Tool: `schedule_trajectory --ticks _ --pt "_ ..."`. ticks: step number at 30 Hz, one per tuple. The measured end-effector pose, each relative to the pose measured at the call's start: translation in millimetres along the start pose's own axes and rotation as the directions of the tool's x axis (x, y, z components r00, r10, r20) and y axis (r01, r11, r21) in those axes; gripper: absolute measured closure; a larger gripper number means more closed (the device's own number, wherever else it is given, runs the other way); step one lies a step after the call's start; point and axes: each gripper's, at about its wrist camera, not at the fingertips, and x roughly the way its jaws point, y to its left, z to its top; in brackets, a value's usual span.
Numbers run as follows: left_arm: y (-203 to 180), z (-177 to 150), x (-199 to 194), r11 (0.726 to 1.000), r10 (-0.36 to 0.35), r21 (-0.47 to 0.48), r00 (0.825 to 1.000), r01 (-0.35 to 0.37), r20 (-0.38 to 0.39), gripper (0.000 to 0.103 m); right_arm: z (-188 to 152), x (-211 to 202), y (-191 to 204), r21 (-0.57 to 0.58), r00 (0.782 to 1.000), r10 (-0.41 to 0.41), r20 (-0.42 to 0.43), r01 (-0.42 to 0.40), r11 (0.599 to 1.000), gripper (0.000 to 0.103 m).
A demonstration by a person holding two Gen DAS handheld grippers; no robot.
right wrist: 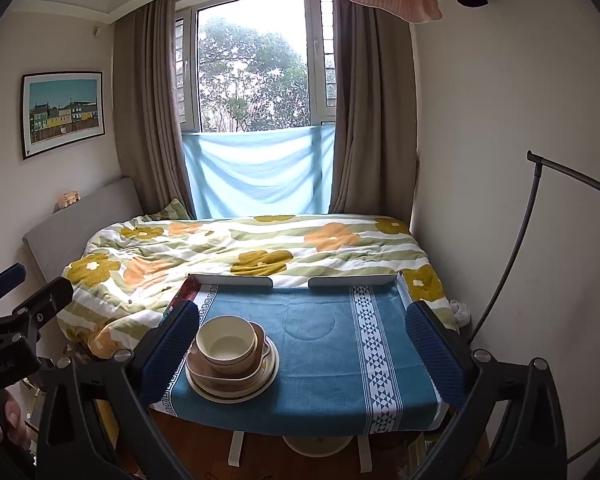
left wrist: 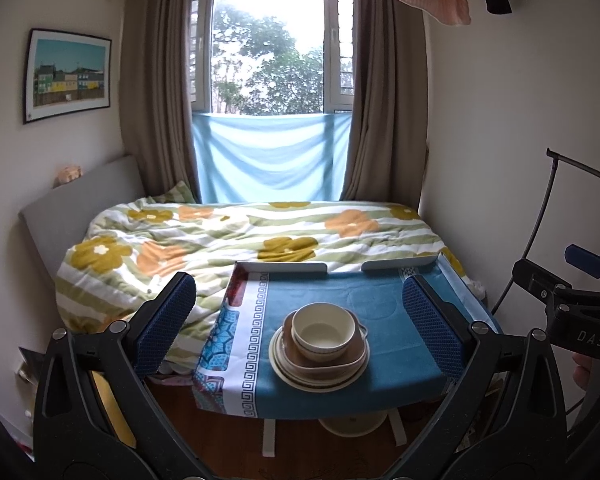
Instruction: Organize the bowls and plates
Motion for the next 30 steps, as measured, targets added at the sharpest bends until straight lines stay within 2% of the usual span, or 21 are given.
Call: schedule_trajectory --ticks 19,30 --pt "-1.3 2.5 -3.5 1.0 0.014 0.004 1.0 -0.014 -0.001 0.0 -1.7 -2.3 -1.3 0.019 0.999 -0.035 -0.008 0.035 0.999 0.001" --pt "-1.4 1.7 -7.6 1.0 0.015 0.003 0.999 -0.015 0.038 0.0 -2.2 -5.4 -2.1 0.03 0.999 -0.052 -0.009 0.052 0.998 0.001"
